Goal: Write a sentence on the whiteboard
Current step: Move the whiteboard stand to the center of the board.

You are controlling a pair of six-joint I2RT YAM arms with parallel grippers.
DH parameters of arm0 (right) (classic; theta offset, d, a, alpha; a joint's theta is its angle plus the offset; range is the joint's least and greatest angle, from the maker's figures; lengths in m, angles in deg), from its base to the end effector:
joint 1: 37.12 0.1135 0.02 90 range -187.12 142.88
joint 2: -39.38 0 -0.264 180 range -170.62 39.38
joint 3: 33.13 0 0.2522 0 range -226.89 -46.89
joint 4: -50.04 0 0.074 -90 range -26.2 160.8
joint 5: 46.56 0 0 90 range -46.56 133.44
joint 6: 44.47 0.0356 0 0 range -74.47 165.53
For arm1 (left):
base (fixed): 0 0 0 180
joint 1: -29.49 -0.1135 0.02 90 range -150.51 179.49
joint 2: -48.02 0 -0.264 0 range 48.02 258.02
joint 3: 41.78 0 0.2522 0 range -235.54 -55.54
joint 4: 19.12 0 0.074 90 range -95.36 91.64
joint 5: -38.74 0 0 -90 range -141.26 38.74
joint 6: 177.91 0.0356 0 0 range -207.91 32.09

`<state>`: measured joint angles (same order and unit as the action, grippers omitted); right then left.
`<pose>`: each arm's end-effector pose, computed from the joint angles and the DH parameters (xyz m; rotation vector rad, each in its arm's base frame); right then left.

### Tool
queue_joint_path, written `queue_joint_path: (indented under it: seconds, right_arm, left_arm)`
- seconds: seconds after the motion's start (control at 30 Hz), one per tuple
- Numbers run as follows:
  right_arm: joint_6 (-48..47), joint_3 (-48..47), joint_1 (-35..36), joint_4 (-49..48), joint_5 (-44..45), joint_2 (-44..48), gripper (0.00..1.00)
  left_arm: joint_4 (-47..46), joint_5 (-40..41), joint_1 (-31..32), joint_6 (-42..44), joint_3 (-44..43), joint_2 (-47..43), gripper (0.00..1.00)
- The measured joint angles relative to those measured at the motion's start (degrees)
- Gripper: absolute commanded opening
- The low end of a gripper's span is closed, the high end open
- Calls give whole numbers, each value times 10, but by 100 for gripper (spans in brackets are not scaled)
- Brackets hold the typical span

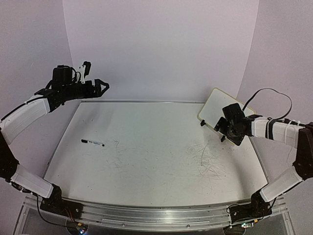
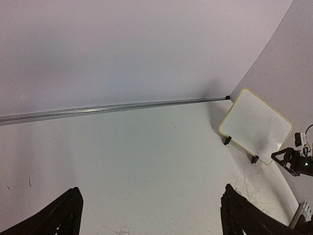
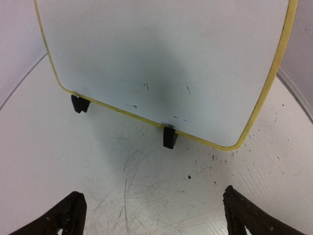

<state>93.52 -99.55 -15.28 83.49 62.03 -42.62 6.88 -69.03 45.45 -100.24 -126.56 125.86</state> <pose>0.2798 0.0999 0.2258 0.6779 2.2778 0.1889 0.3015 -0.0975 0.3668 0.2753 1.9171 -0.6269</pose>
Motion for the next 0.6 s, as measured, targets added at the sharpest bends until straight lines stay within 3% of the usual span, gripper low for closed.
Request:
queue_joint_path:
  seconds: [0.17, 0.6]
  right_arm:
    - [54, -29, -3, -3, 11, -98, 94]
    - [129, -114, -14, -12, 42, -256, 72]
  left_arm:
    - [3, 4, 0, 11, 7, -13, 99]
    - [3, 14, 0, 24, 18, -32, 99]
